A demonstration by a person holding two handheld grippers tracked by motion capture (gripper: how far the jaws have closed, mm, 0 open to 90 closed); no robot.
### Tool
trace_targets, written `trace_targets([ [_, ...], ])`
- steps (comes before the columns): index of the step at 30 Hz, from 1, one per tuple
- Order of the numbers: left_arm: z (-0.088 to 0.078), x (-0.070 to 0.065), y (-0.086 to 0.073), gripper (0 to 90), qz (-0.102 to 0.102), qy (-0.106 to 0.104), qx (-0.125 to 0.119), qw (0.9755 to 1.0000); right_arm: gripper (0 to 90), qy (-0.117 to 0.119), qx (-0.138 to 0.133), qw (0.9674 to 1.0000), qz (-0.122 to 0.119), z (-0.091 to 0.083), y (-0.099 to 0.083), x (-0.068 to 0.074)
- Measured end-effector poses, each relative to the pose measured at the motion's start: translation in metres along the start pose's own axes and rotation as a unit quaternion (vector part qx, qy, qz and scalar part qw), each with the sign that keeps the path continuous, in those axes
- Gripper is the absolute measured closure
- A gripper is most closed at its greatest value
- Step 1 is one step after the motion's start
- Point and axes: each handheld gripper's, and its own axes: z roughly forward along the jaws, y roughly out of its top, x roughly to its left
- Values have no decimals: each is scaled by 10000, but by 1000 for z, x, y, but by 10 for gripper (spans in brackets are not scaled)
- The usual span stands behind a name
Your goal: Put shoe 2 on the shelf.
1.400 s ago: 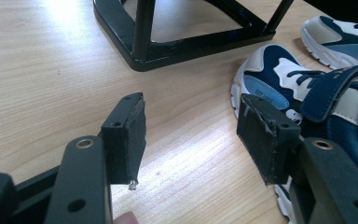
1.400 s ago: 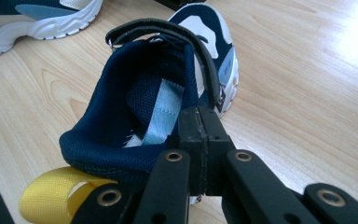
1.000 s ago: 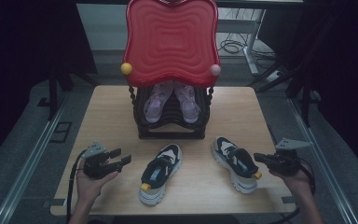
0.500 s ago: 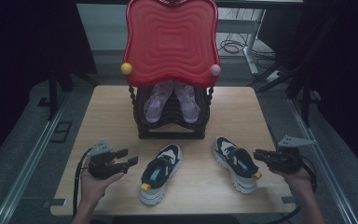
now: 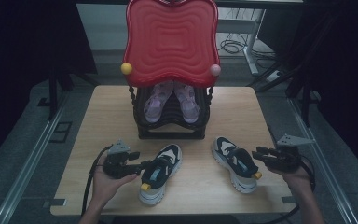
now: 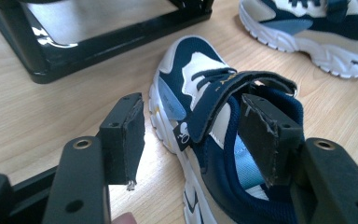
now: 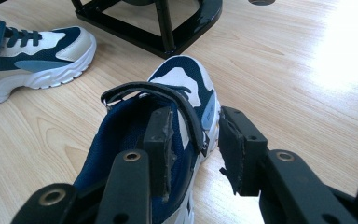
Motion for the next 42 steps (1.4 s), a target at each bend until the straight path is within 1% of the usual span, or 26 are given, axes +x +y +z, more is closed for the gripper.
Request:
trace_targets([
  [3,6,-2,1,416,45,8,129,9999,641,-19,-23,10000,31,-1,-1,0],
  [8,13,-6,3,422,109,75,252,9996,634,-49,-8,10000,48,-1,-2,-1],
  [12,18,-8,4,434,120,112,312,9994,633,-60,2,10000,77,0,-3,-1],
  [15,23,-9,4,454,155,137,422,9989,631,-67,18,10000,71,1,-3,-1],
  [18,28,-10,3,480,170,112,513,9985,627,-62,35,9999,77,2,-2,0],
  [20,30,-10,3,502,163,117,539,9983,616,-64,51,9999,69,3,-1,0],
  [22,31,-10,2,523,152,77,551,9983,602,-64,80,9999,70,5,1,0],
  [26,33,-11,2,577,174,24,612,9980,572,-30,171,9998,75,8,6,2],
  [29,35,-13,2,609,188,26,688,9974,551,7,258,9996,81,12,10,3],
  [31,37,-13,1,618,221,46,744,9970,542,31,315,9995,96,14,12,4],
  [36,37,-13,0,639,183,38,743,9971,524,67,533,9985,127,23,14,3],
  [39,37,-13,0,649,184,62,743,9971,514,77,697,9973,195,27,16,1],
  [42,37,-13,0,654,170,72,740,9971,510,95,851,9961,202,32,19,2],
])
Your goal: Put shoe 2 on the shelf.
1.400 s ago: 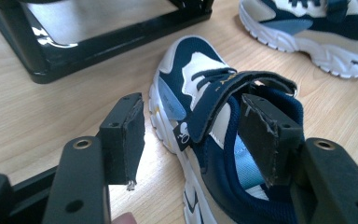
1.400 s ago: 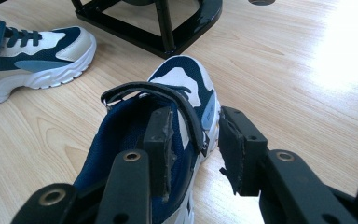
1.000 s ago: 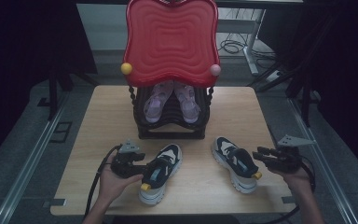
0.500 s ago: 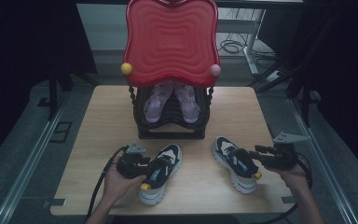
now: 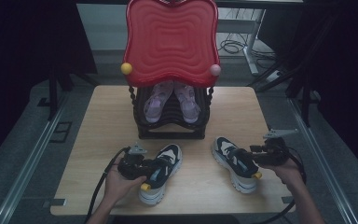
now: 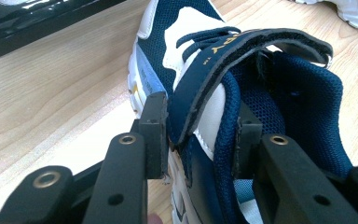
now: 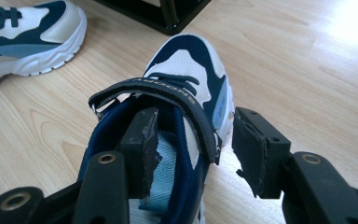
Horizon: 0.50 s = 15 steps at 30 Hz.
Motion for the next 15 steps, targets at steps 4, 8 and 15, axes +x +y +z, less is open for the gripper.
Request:
trace_targets([
  [4,0,0,0,658,-21,0,-8,10000,510,7,220,9998,-5,5,5,2],
  [8,0,0,0,660,-49,-5,-18,10000,512,14,470,9989,-11,14,9,4],
  [15,0,0,-1,661,-84,-2,-45,10000,556,-84,869,9961,113,27,13,3],
])
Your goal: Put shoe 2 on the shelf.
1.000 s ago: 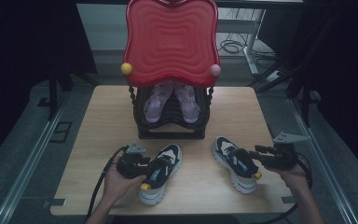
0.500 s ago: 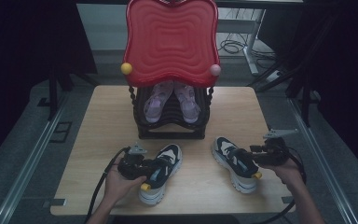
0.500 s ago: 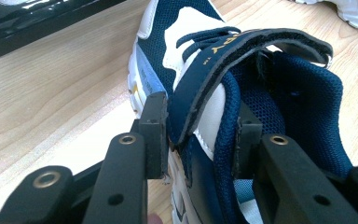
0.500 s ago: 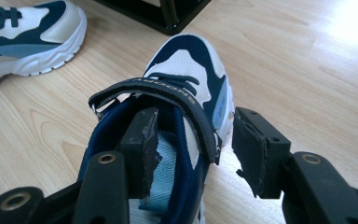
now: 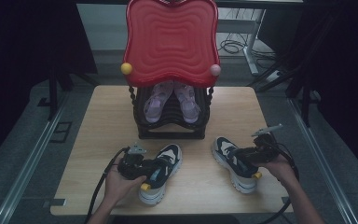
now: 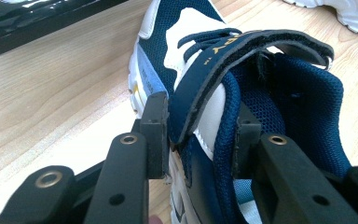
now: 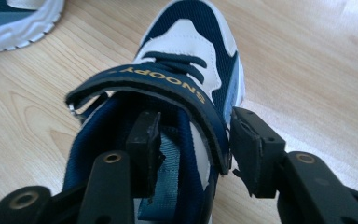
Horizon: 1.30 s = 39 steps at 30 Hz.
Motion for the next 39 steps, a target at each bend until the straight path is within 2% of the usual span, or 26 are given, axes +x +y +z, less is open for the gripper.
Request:
trace_targets([
  [4,0,0,0,661,-22,-16,-12,10000,601,-36,145,9998,112,4,1,-1],
  [9,0,0,-1,662,-43,-21,-28,10000,639,-20,176,9995,253,6,1,-4],
  [14,0,0,-2,666,-79,-6,-94,9999,666,-128,210,9994,227,6,2,-2],
  [18,0,0,-3,666,-108,-13,-123,9999,612,-116,196,9994,264,5,0,-2],
  [21,0,1,-3,666,-109,-19,-120,9999,605,-44,136,9995,282,1,-1,-1],
  [26,0,0,-3,665,-117,-20,-131,9998,638,-45,147,9993,329,-7,-5,-1],
  [32,0,1,-4,666,-146,-29,-161,9998,668,-34,161,9988,463,-4,-6,-3],
  [39,0,1,-4,666,-146,-28,-166,9998,722,-133,186,9991,370,-3,-5,-1],
])
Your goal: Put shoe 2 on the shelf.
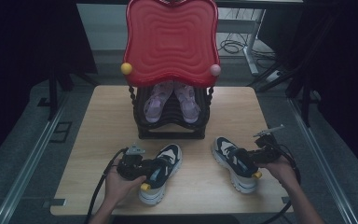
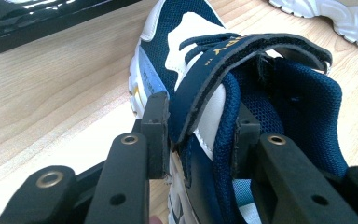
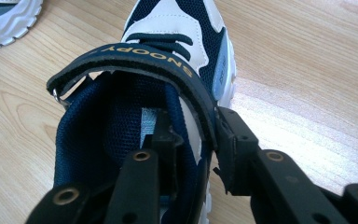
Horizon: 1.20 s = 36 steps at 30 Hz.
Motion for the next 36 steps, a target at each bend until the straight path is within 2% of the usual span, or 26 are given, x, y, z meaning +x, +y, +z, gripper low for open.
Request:
trace_targets([
  [9,0,1,0,677,-18,26,-69,10000,750,-86,-215,9997,-81,-1,-5,0],
  [13,-3,3,0,683,-41,69,-190,9998,751,-103,-438,9990,-68,-4,-7,0],
  [17,-11,9,-1,685,-202,-39,-379,9991,752,-30,-710,9975,15,-10,-10,0],
  [21,-20,16,-3,685,-396,-139,-600,9973,752,50,-947,9954,104,-12,-13,1],
  [25,-26,23,-7,685,-544,-221,-780,9952,752,107,-1234,9921,208,-13,-19,0],
  [28,-32,29,-10,684,-670,-296,-966,9926,752,154,-1417,9894,278,-15,-23,-1],
  [36,-49,38,-17,686,-863,-327,-1363,9864,752,219,-2010,9779,529,-17,-34,-3],
])
